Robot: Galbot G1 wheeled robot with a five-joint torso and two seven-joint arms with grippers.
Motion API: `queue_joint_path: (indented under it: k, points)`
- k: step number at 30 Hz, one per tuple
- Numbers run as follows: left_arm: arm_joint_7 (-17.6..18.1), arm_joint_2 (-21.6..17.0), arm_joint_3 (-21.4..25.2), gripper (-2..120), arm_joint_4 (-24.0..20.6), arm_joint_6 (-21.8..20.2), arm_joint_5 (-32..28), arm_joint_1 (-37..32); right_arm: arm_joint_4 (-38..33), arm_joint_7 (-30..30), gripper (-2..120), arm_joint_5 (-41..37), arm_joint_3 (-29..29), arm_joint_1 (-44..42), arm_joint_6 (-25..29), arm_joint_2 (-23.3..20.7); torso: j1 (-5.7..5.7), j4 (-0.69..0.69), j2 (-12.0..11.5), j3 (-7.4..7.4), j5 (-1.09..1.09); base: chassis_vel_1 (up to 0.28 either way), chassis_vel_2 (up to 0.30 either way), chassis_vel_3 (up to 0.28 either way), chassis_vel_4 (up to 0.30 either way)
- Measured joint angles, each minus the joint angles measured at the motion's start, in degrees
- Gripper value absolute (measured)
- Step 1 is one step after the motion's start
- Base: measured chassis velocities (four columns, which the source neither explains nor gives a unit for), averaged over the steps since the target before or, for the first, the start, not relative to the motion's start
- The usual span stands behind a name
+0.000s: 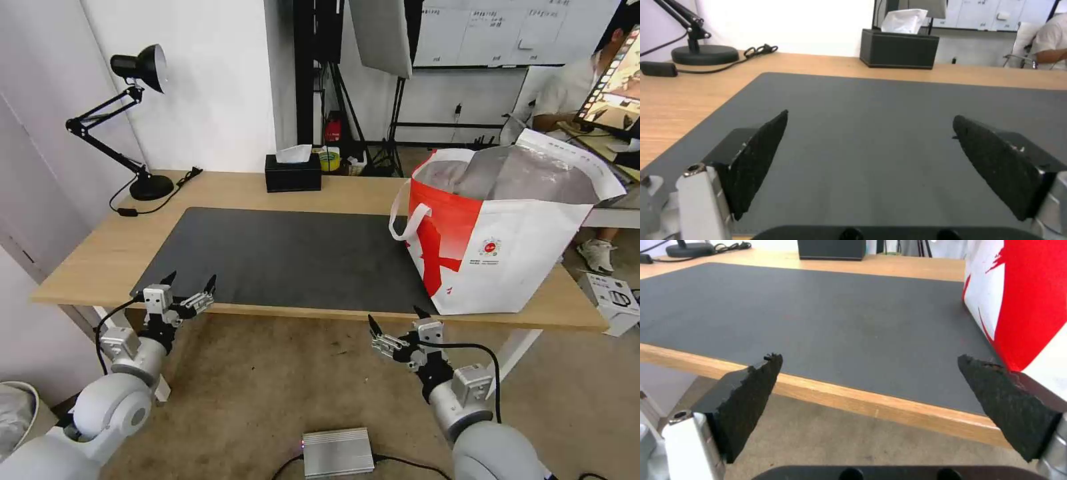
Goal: Pick up the trash from the table and place it into the takeout bag.
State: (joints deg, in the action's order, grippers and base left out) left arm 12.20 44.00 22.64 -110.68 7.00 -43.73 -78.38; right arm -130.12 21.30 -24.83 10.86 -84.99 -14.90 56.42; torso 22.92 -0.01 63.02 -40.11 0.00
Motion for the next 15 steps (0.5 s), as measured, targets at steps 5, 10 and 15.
queue_joint_path:
  k: [5,10,15]
  points:
    - [1.2,0.5,1.3,100,-1.3,0.0,0.2,-1.5,0.0,0.0,100,0.0,0.0,0.0,0.0,0.0,0.00,0.00,0.0,0.00,0.00,0.000,0.000,0.000,0.000]
    - [1.8,1.1,2.0,100,-2.3,-0.2,0.7,-3.2,0.0,0.0,100,0.0,0.0,0.0,0.0,0.0,0.00,0.01,0.0,0.00,0.00,0.000,0.000,0.000,0.000]
    - [1.9,1.0,3.8,100,-3.1,-0.4,0.7,-5.2,0.0,0.0,100,0.0,0.0,0.0,0.0,0.0,0.00,0.00,0.0,0.00,0.00,0.000,0.000,0.000,0.000]
